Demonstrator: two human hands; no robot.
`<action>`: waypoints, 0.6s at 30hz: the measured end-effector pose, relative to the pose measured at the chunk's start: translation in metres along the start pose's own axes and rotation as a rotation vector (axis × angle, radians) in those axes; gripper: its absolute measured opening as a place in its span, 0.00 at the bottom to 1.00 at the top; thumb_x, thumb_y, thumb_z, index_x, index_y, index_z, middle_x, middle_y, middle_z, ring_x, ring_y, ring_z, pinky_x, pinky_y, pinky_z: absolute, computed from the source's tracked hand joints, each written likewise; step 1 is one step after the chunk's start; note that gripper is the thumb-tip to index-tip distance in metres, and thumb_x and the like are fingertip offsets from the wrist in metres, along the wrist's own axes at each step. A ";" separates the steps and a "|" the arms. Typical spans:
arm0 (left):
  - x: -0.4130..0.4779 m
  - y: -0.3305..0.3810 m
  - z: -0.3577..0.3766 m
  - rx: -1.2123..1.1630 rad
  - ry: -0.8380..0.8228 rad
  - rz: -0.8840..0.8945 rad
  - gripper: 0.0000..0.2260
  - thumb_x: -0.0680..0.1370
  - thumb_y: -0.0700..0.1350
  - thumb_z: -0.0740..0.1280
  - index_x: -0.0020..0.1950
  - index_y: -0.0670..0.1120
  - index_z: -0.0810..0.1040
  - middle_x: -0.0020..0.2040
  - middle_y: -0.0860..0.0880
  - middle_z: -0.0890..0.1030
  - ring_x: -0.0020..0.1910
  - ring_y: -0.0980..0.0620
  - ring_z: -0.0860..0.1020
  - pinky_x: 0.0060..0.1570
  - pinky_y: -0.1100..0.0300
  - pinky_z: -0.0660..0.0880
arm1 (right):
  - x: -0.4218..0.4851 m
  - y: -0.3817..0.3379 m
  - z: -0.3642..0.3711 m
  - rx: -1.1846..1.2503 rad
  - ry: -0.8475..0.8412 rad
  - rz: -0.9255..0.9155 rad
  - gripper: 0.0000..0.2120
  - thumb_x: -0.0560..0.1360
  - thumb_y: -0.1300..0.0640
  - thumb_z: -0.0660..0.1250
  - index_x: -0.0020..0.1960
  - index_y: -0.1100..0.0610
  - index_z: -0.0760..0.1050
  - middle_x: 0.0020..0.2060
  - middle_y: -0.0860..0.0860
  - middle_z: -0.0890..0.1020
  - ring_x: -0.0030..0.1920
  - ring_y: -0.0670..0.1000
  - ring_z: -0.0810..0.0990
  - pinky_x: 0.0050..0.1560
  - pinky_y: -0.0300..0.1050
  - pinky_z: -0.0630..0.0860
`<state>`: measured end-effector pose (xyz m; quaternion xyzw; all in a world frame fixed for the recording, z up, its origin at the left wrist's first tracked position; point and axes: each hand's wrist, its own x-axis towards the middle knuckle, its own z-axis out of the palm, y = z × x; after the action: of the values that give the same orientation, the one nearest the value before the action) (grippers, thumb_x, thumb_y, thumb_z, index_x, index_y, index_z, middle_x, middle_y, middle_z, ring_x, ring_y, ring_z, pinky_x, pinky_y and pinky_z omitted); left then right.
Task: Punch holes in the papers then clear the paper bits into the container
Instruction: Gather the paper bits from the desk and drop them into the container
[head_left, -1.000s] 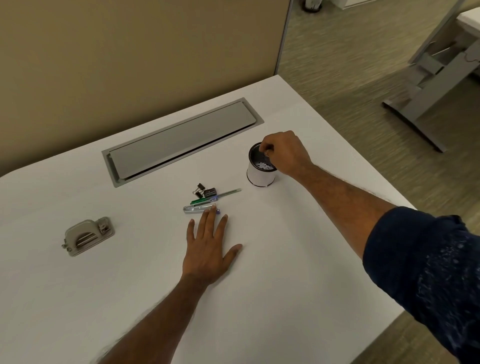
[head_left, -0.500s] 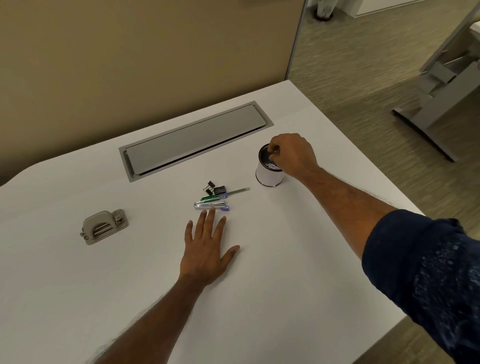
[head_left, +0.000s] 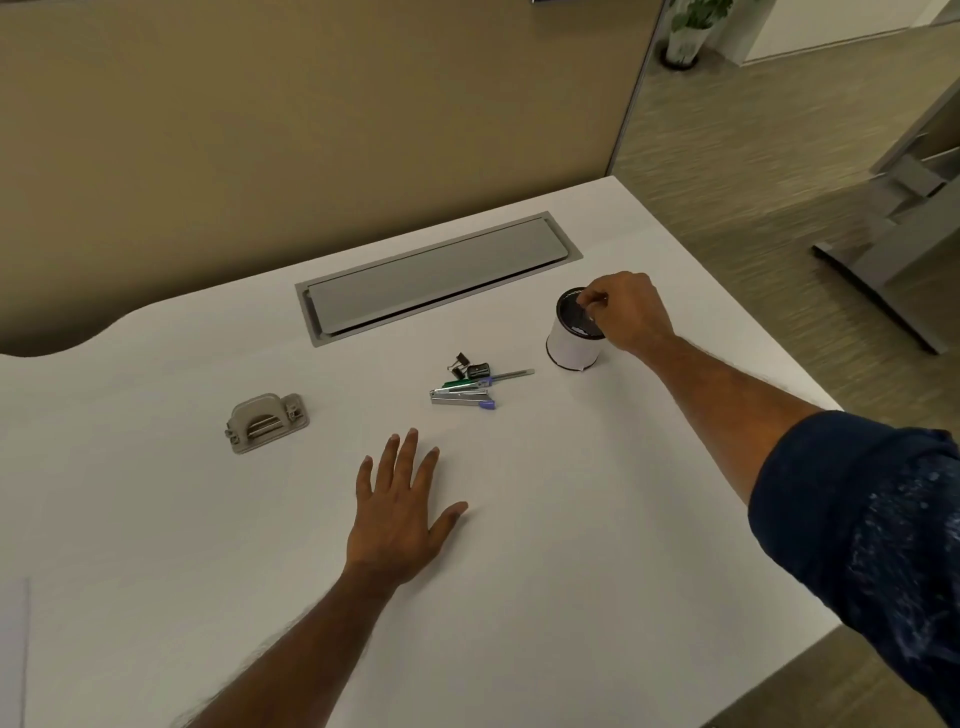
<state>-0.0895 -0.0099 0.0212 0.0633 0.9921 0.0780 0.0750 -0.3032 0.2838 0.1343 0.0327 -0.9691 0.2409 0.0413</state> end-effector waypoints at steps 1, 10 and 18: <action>-0.003 -0.002 0.000 0.002 -0.005 -0.003 0.39 0.75 0.73 0.39 0.79 0.52 0.55 0.81 0.48 0.45 0.79 0.47 0.41 0.76 0.44 0.40 | 0.000 -0.001 -0.001 0.008 0.010 0.002 0.10 0.72 0.66 0.66 0.50 0.60 0.84 0.50 0.57 0.85 0.51 0.57 0.81 0.56 0.50 0.78; -0.020 -0.013 0.001 0.002 0.009 -0.017 0.39 0.75 0.73 0.39 0.79 0.52 0.56 0.81 0.48 0.45 0.80 0.48 0.42 0.76 0.43 0.40 | 0.004 -0.005 -0.013 0.102 -0.043 0.049 0.12 0.71 0.72 0.64 0.49 0.63 0.83 0.45 0.59 0.85 0.48 0.56 0.83 0.55 0.49 0.79; -0.025 -0.017 0.005 0.003 0.010 -0.029 0.38 0.76 0.73 0.41 0.79 0.51 0.59 0.81 0.47 0.48 0.80 0.47 0.45 0.75 0.43 0.42 | 0.008 0.000 -0.010 0.046 -0.013 0.053 0.05 0.68 0.64 0.74 0.44 0.59 0.84 0.43 0.55 0.85 0.42 0.48 0.79 0.46 0.41 0.77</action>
<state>-0.0665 -0.0295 0.0172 0.0488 0.9934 0.0759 0.0711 -0.3102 0.2882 0.1439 0.0096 -0.9641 0.2641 0.0277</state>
